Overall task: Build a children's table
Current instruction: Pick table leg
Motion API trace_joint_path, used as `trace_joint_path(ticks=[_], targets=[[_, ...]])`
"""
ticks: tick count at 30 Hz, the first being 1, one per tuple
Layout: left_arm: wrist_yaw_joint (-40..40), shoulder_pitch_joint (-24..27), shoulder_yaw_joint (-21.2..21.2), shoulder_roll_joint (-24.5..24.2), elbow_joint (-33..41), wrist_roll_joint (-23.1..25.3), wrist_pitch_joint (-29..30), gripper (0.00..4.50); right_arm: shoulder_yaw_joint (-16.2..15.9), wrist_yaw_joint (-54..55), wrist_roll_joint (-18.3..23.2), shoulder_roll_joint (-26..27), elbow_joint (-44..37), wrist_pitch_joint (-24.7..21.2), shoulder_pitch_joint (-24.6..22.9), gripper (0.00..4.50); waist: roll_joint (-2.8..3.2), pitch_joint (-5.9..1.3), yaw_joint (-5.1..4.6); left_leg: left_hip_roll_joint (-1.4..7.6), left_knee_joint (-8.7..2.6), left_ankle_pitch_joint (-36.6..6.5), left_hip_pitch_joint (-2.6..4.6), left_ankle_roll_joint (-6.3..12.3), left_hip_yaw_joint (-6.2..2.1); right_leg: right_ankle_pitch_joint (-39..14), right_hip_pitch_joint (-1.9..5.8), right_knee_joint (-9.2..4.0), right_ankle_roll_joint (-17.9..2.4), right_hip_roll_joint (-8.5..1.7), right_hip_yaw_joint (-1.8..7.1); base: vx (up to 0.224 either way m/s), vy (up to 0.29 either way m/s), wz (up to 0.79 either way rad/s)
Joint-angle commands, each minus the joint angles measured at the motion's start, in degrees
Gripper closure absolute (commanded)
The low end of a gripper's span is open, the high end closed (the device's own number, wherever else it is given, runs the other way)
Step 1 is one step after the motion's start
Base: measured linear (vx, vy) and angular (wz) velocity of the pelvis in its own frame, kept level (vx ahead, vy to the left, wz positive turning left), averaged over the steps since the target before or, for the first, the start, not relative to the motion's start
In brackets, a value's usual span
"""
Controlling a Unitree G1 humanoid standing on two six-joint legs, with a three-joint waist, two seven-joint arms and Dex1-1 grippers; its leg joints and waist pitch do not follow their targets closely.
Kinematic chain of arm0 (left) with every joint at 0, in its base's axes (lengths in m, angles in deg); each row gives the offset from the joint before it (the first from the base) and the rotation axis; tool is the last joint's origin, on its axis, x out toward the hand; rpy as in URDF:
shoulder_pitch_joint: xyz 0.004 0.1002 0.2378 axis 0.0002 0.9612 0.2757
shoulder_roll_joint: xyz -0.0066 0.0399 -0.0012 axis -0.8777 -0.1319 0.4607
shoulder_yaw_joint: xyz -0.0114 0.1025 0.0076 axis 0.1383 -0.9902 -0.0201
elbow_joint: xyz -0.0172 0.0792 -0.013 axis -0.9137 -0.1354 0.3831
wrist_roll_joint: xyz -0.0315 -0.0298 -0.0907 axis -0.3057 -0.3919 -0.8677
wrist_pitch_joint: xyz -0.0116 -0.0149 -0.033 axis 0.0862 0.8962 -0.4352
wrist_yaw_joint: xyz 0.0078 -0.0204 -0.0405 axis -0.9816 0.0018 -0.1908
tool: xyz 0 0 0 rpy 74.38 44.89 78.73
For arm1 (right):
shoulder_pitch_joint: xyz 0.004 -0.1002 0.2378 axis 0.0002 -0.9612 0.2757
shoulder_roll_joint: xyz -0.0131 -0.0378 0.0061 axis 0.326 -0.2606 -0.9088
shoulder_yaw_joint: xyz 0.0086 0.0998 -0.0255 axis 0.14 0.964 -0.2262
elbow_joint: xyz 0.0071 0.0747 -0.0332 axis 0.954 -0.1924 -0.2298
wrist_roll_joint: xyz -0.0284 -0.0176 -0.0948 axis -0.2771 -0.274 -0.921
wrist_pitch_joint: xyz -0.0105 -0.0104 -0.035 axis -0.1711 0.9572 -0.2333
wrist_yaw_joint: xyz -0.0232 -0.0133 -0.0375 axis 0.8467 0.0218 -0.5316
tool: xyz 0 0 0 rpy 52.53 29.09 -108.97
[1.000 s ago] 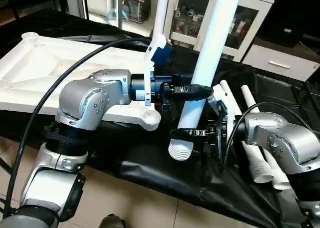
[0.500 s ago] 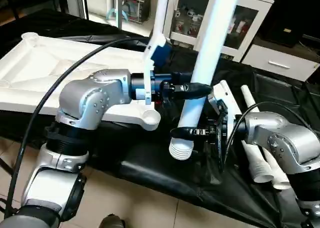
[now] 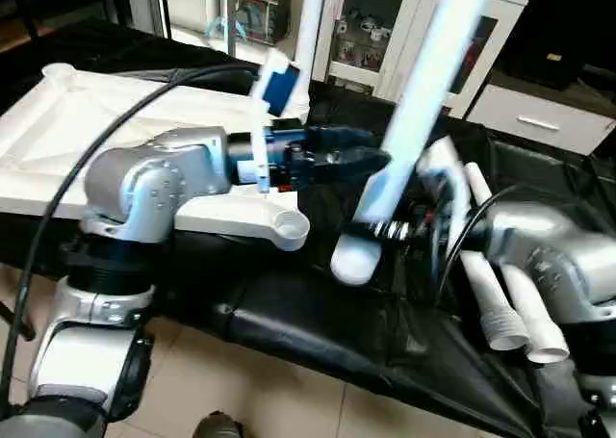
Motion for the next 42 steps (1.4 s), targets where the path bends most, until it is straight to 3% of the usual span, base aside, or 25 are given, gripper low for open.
trace_joint_path(ticks=[1, 3, 5, 6, 7, 10, 11, 12, 15, 18, 19, 20, 22, 23, 27, 33, 37, 41, 42], targets=[[1.2, 3.0, -0.4, -2.2, 1.9, 4.7, -7.7, 0.64, 4.9, 3.9, -1.4, -1.5, 2.4, 1.9, 0.2, 2.64, 1.52, -3.97, 0.03, 0.96, -5.21, -15.5, 2.67, -6.06, -0.12, -6.6, 1.72, -4.41, -11.9, -2.44, 0.68, 0.000, 0.000, 0.00], [2.1, 5.1, -1.5, -3.9, 2.7, 7.3, -11.1, 0.53, 6.0, 5.8, -2.1, -1.6, 2.5, 2.3, -0.6, 2.64, 1.63, -4.04, -0.07, 0.91, -5.18, -15.8, 2.80, -6.38, -0.02, -7.4, 1.63, -4.26, -11.5, -2.30, 0.64, 0.000, 0.000, 0.00], [3.6, 7.6, -6.0, -7.3, 3.5, 12.5, -15.3, 0.53, 6.7, 7.9, -3.0, -0.9, 2.2, 2.7, -1.7, 2.64, 1.75, -3.93, -0.13, 0.99, -5.38, -16.1, 2.76, -6.19, -0.14, -8.8, 1.55, -4.54, -10.5, -2.33, 0.69, 0.000, 0.000, 0.00], [3.7, 9.0, -9.7, -9.6, 3.4, 16.6, -18.2, 0.53, 7.0, 9.6, -3.7, -0.1, 2.2, 3.0, -2.3, 2.64, 1.87, -3.95, -0.33, 1.00, -5.39, -16.8, 2.92, -6.39, -0.07, -9.2, 1.33, -4.37, -10.2, -2.21, 0.72, 0.000, 0.000, 0.00], [2.8, 10.3, -14.9, -12.1, 2.0, 22.5, -22.4, 0.53, 6.9, 11.3, -4.5, 1.0, 1.8, 3.5, -3.2, 2.64, 1.55, -3.95, -0.22, 1.11, -5.41, -16.7, 2.88, -6.09, -0.16, -9.6, 1.29, -4.62, -9.7, -2.33, 0.71, 0.000, 0.000, 0.00], [-0.1, 12.2, -22.2, -13.8, -4.1, 32.1, -30.3, 0.53, 6.2, 15.8, -6.2, 4.2, 0.7, 5.1, -5.0, 2.64, 1.75, -3.92, -0.46, 1.08, -5.55, -17.7, 2.90, -6.56, -0.23, -11.5, 0.98, -4.64, -8.6, -2.38, 0.80, 0.000, 0.000, 0.00], [-0.4, 12.6, -22.3, -12.5, -6.7, 32.5, -31.3, 0.53, 5.9, 17.1, -6.5, 5.3, 0.5, 5.6, -5.4, 2.64, 1.46, -3.81, -0.55, 1.03, -5.58, -18.1, 2.83, -6.83, -0.13, -12.3, 0.77, -4.69, -8.3, -2.49, 0.87, 0.000, 0.000, 0.00], [-0.9, 12.5, -22.3, -12.1, -8.0, 32.9, -32.0, 0.53, 5.6, 17.6, -6.7, 5.7, 0.4, 5.6, -5.5, 2.64, 1.65, -4.11, -0.55, 1.02, -5.58, -18.1, 2.89, -7.38, -0.23, -12.1, 0.85, -4.43, -8.6, -2.58, 0.81, 0.000, 0.000, 0.00], [-3.4, 11.6, -22.6, -10.1, -14.3, 35.7, -36.3, 0.53, 4.4, 19.8, -7.7, 7.3, -0.6, 5.8, -6.3, 2.64, 1.36, -4.11, -0.54, 1.02, -5.65, -17.3, 2.66, -7.33, -0.24, -9.6, 0.98, -4.26, -9.3, -2.54, 0.70, 0.000, 0.000, 0.00], [-5.8, 9.5, -22.9, -8.5, -22.3, 39.0, -41.3, 0.53, 4.0, 21.4, -8.2, 9.3, -2.0, 6.8, -7.4, 2.64, 1.47, -4.06, -0.72, 0.96, -5.63, -19.3, 2.80, -7.01, -0.24, -11.6, 0.76, -4.61, -8.9, -2.72, 0.82, 0.000, 0.000, 0.00], [-5.8, 8.8, -23.1, -8.4, -24.0, 39.2, -42.5, 0.53, 4.1, 21.9, -8.2, 9.8, -2.5, 6.3, -7.8, 2.64, 1.45, -4.11, -0.86, 1.10, -5.74, -18.7, 2.68, -6.96, -0.40, -10.7, 0.96, -4.36, -9.0, -2.76, 0.79, 0.000, 0.000, 0.00], [-5.5, 8.0, -23.1, -8.4, -26.0, 39.4, -44.3, 0.53, 4.1, 22.2, -8.4, 10.0, -3.2, 6.2, -8.4, 2.64, 1.79, -4.05, -0.84, 1.02, -5.72, -18.3, 2.68, -6.88, -0.42, -10.3, 0.86, -4.46, -9.0, -2.70, 0.82, 0.000, 0.000, 0.00], [-5.1, 6.9, -22.7, -8.2, -28.6, 39.7, -46.6, 0.53, 4.4, 22.5, -8.5, 10.1, -4.0, 6.1, -9.0, 2.64, 1.66, -4.12, -0.88, 1.01, -5.69, -18.0, 2.70, -6.80, -0.32, -8.7, 0.87, -4.35, -9.3, -2.61, 0.81, 0.000, 0.000, 0.00], [-4.8, 6.8, -22.1, -8.3, -28.9, 39.4, -47.1, 0.53, 4.6, 22.6, -8.3, 10.0, -4.3, 5.8, -9.2, 2.64, 1.89, -4.13, -0.91, 1.00, -5.68, -18.1, 2.79, -6.88, -0.31, -8.1, 0.82, -4.30, -9.5, -2.60, 0.82, 0.000, 0.000, 0.00], [-2.9, 6.8, -19.5, -9.4, -29.3, 37.9, -47.0, 0.53, 5.1, 22.6, -7.9, 9.0, -5.4, 5.3, -10.5, 2.64, 1.86, -4.04, -1.01, 1.10, -5.69, -18.6, 2.89, -6.82, -0.21, -7.7, 0.86, -4.13, -10.7, -2.63, 0.80, 0.000, 0.000, 0.00], [-2.4, 5.5, -20.6, -12.0, -37.4, 41.4, -48.6, 0.53, 4.3, 21.9, -8.0, 8.6, -6.6, 4.8, -11.1, 2.64, 1.62, -3.81, -1.19, 1.06, -5.89, -20.7, 2.91, -6.60, -0.37, -13.4, 0.69, -4.71, -9.1, -2.89, 1.01, 0.000, 0.000, 0.00], [-0.7, 5.1, -19.7, -11.9, -39.5, 41.1, -48.1, 0.53, 4.0, 21.6, -7.9, 8.7, -6.8, 4.5, -11.1, 2.64, 1.61, -3.80, -1.03, 1.28, -5.96, -21.1, 3.21, -6.76, -0.34, -11.9, 0.39, -4.56, -10.4, -2.92, 0.92, 0.000, 0.000, 0.00], [-1.8, 4.0, -19.0, -10.5, -42.4, 41.6, -50.1, 0.53, 3.6, 21.5, -7.8, 8.7, -6.7, 4.5, -10.8, 2.64, 1.54, -3.87, -0.96, 1.19, -5.94, -19.9, 3.00, -6.54, -0.25, -10.3, 0.68, -4.47, -10.5, -2.99, 0.95, 0.000, 0.000, 0.00], [-1.7, 4.0, -18.9, -10.3, -42.7, 41.5, -50.2, 0.71, 3.6, 21.5, -7.9, 8.8, -6.8, 4.5, -10.8, 2.64, 1.45, -3.90, -0.97, 1.21, -5.91, -19.6, 3.02, -6.47, -0.24, -9.9, 0.71, -4.44, -10.6, -2.99, 0.94, 0.000, 0.000, 0.00]])
